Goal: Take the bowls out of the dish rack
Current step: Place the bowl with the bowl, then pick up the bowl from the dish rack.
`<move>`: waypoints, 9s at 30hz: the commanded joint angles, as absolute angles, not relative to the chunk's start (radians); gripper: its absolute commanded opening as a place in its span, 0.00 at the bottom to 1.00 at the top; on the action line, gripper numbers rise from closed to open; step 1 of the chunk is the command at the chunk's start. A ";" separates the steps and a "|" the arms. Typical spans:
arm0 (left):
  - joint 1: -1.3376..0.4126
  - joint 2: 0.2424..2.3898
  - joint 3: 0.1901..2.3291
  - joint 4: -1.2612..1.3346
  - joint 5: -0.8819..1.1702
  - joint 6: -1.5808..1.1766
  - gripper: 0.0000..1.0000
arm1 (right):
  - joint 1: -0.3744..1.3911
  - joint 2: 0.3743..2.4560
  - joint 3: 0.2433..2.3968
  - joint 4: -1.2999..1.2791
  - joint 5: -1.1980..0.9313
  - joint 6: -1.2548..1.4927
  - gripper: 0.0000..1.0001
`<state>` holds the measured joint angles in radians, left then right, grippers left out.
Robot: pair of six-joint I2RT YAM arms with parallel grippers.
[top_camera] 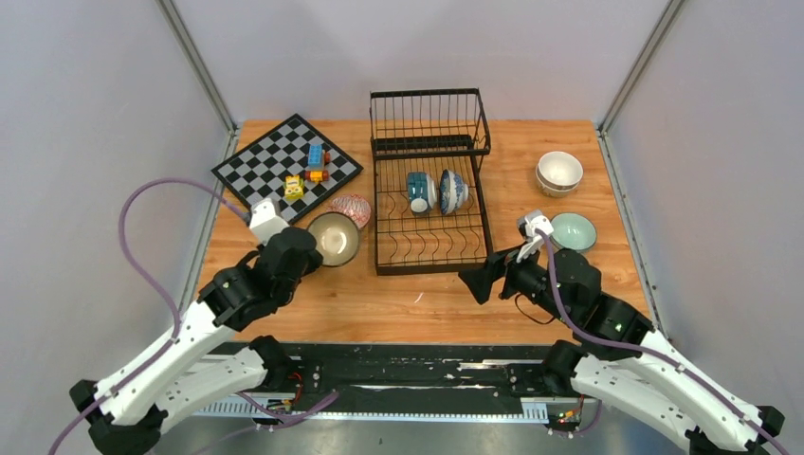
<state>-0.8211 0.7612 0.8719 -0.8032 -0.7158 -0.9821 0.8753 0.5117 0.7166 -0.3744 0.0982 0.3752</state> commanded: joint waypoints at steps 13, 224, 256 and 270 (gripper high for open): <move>-0.303 0.787 0.747 -0.702 -0.430 -0.965 0.00 | 0.881 0.548 0.612 -0.264 -0.039 0.430 0.97; -0.685 1.298 0.727 0.481 -0.073 -0.679 0.73 | 0.602 0.660 0.532 -0.259 0.221 0.507 0.80; -0.440 1.877 0.811 1.005 0.373 -1.013 0.65 | 0.599 0.530 0.560 -0.263 0.056 0.503 0.79; -0.441 1.990 0.869 1.131 0.428 -1.093 0.47 | 0.598 0.546 0.558 -0.264 0.049 0.481 0.80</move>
<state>-0.4469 1.9671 0.8391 1.0416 0.3977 -1.0676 0.6125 0.5426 0.5457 -0.2546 0.0589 0.4984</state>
